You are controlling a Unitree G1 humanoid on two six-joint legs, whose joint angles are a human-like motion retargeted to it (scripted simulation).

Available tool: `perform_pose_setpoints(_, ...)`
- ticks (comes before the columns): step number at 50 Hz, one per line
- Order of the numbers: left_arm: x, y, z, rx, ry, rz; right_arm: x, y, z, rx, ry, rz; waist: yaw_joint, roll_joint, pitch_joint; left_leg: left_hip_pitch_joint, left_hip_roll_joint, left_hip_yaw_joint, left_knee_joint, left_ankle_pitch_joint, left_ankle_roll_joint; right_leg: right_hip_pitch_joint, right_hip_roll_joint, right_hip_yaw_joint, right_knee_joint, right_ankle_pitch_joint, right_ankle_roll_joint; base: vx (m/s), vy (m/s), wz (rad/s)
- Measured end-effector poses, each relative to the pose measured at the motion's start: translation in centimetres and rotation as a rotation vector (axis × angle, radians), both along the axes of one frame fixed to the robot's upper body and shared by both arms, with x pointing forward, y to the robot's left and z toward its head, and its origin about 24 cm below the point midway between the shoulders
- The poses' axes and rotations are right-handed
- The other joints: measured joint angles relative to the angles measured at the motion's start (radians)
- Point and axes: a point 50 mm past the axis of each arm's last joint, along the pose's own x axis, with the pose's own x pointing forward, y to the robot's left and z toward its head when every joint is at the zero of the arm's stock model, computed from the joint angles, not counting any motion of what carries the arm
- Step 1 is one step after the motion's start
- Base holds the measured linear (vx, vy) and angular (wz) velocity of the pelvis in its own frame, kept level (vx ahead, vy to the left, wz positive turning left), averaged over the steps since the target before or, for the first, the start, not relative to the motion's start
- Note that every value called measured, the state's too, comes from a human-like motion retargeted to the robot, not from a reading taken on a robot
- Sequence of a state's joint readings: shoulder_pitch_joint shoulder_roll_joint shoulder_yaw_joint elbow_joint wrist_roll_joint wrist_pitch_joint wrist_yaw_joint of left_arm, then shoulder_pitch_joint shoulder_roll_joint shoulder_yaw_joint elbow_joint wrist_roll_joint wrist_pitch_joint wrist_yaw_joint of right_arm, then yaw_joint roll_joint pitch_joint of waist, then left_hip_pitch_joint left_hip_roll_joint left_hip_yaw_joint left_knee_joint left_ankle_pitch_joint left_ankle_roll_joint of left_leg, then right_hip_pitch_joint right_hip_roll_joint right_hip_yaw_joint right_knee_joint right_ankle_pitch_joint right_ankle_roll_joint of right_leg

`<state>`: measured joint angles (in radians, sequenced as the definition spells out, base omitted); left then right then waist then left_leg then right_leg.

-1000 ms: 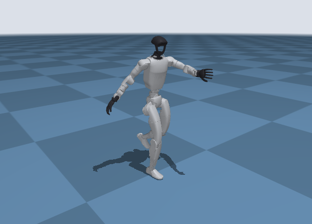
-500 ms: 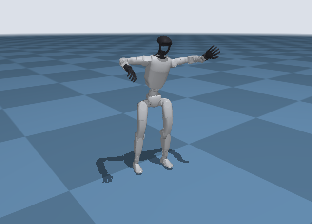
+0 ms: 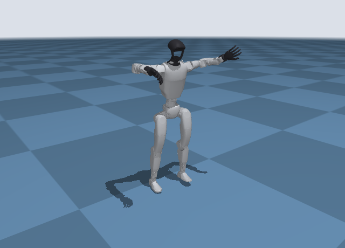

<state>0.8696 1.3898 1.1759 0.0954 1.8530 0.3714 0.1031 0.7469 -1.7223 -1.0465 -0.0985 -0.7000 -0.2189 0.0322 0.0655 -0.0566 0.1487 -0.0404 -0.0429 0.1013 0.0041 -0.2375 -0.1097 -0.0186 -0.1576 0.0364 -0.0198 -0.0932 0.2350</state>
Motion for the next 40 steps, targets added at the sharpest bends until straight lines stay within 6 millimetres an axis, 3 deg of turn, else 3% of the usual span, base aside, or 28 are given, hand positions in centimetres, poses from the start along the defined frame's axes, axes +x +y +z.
perform_pose_setpoints(7, 0.7, -0.4, -0.1, -0.018, 0.037, -0.039, -0.6, -1.9, -0.1, 0.120, -0.027, -0.046, -0.018, 0.000, -0.013, -0.016, -0.012, -0.071, -0.012, -0.005, 0.017, 0.018, -0.011, -0.111, 0.003, -0.012, -0.008, 0.01, -0.08, 0.80)
perform_pose_setpoints(12, 1.8, -1.4, 0.4, 0.004, 0.066, -0.086, -0.9, -3.2, -0.3, 0.170, -0.038, -0.091, -0.044, -0.006, -0.028, -0.003, 0.019, 0.080, -0.012, -0.019, 0.022, 0.038, -0.018, -0.192, 0.001, -0.026, -0.003, 0.01, -0.06, 0.81)
perform_pose_setpoints(15, 2.7, -2.2, 0.6, 0.032, 0.102, -0.116, -0.9, -3.6, -0.5, 0.191, -0.032, -0.104, -0.048, -0.006, -0.039, 0.004, 0.030, 0.092, -0.011, -0.007, 0.011, 0.061, -0.013, -0.222, -0.007, -0.035, -0.003, 0.05, -0.03, 0.47)
perform_pose_setpoints(27, 3.9, -3.8, 1.4, 0.093, 0.156, -0.155, -0.7, -3.0, -1.0, 0.228, -0.016, -0.072, -0.019, -0.024, -0.083, 0.026, 0.035, 0.063, 0.016, -0.040, 0.017, 0.109, -0.006, -0.239, -0.011, -0.054, -0.012, 0.04, 0.00, 0.08)
perform_pose_setpoints(40, 2.8, -4.1, 3.0, 0.125, 0.100, -0.131, -0.6, -2.8, -1.0, 0.225, -0.020, -0.071, -0.002, -0.046, -0.092, 0.032, 0.039, 0.091, 0.004, -0.044, 0.017, 0.099, -0.003, -0.214, -0.020, -0.051, -0.010, 0.00, 0.00, -0.06)
